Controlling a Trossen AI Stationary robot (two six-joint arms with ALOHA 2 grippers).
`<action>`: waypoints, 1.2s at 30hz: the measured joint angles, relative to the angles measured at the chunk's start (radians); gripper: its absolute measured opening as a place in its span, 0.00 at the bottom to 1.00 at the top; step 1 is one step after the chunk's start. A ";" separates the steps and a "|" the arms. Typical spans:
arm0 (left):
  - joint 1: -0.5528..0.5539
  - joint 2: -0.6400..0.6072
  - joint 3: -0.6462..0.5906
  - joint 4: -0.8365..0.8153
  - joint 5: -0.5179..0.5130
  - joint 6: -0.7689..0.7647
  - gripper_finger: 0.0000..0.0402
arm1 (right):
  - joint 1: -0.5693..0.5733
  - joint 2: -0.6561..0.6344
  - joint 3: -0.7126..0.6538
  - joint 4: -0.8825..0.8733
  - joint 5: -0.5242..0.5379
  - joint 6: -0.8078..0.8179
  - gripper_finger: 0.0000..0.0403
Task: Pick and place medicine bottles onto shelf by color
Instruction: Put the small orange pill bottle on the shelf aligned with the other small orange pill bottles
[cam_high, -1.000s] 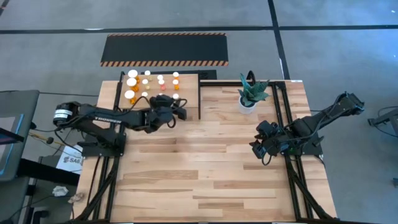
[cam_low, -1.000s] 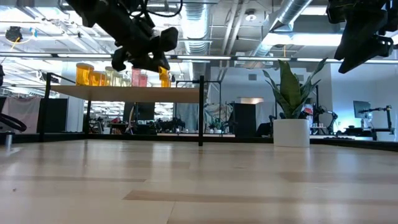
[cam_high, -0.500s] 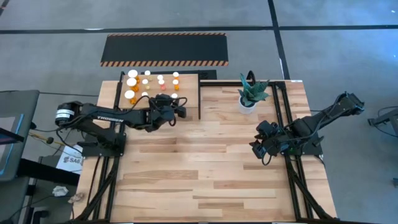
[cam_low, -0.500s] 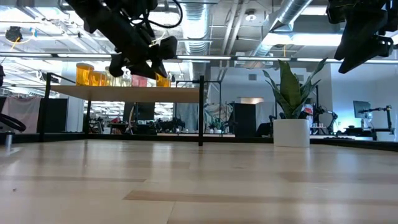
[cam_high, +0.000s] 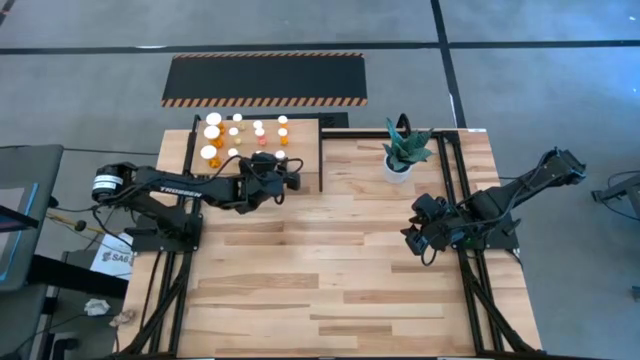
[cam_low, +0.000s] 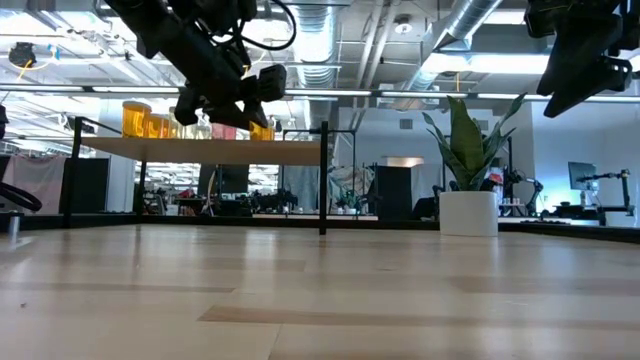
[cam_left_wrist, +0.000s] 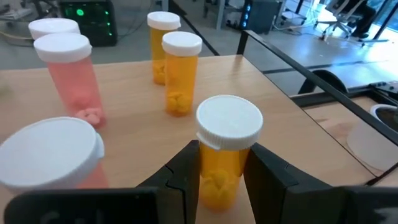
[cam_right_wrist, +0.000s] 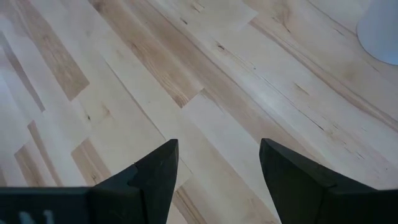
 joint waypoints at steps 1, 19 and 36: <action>0.000 0.000 0.000 0.000 -0.003 0.000 0.22 | 0.000 0.000 0.000 0.000 0.000 0.000 0.62; 0.027 0.000 -0.001 0.009 0.017 -0.007 0.22 | 0.000 0.000 0.000 0.001 0.000 0.000 0.62; 0.043 0.015 0.000 0.026 0.030 -0.016 0.22 | 0.000 0.000 0.000 0.002 0.000 0.000 0.62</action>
